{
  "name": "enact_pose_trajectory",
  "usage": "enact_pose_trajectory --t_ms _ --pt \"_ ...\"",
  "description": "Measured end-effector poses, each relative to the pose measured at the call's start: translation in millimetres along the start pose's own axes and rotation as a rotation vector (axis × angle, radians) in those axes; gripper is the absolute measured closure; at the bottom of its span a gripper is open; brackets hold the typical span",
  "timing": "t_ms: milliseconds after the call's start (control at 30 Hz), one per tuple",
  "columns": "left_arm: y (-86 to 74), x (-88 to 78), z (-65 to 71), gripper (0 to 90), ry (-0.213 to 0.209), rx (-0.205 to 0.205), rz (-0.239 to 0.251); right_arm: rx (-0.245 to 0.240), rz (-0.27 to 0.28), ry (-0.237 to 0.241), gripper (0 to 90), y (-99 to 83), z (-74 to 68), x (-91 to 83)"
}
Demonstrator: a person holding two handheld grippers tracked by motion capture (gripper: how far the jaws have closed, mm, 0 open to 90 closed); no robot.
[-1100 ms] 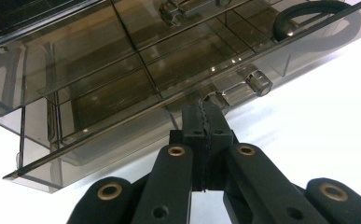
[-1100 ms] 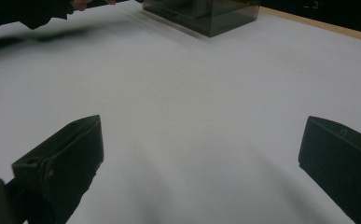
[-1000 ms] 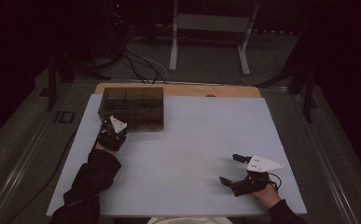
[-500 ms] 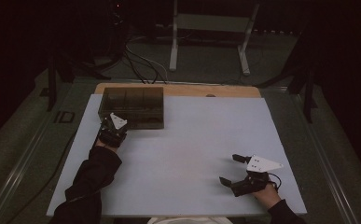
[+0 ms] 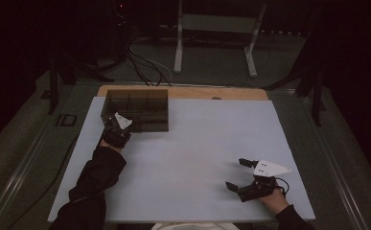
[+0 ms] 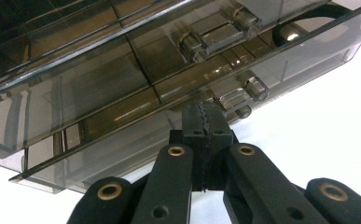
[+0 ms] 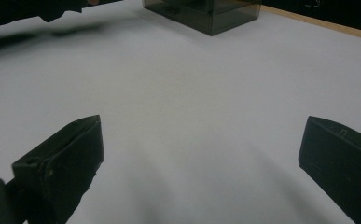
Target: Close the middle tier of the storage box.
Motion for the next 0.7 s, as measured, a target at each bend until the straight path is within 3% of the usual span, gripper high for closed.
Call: enact_pose_trajectory --t_ms 467,700 --pt "6.0 7.1 -2.6 90.0 0.010 -0.004 0.001 -0.001 -0.001 -0.001 0.0 -0.1 -0.1 0.5" --pt "5.5 7.1 -2.5 90.0 0.016 0.016 0.002 -0.010 -0.003 0.003 0.0 0.2 -1.3 0.9"
Point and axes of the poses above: each handheld gripper's, and its own axes: x roughly forward along the jaws, y roughly out of its top, z roughly to its right, the point moved 3 cm from there along x, roughly forward along the jaws, and after that the axes turned 5 degrees about -z, right-handed, at the moved point
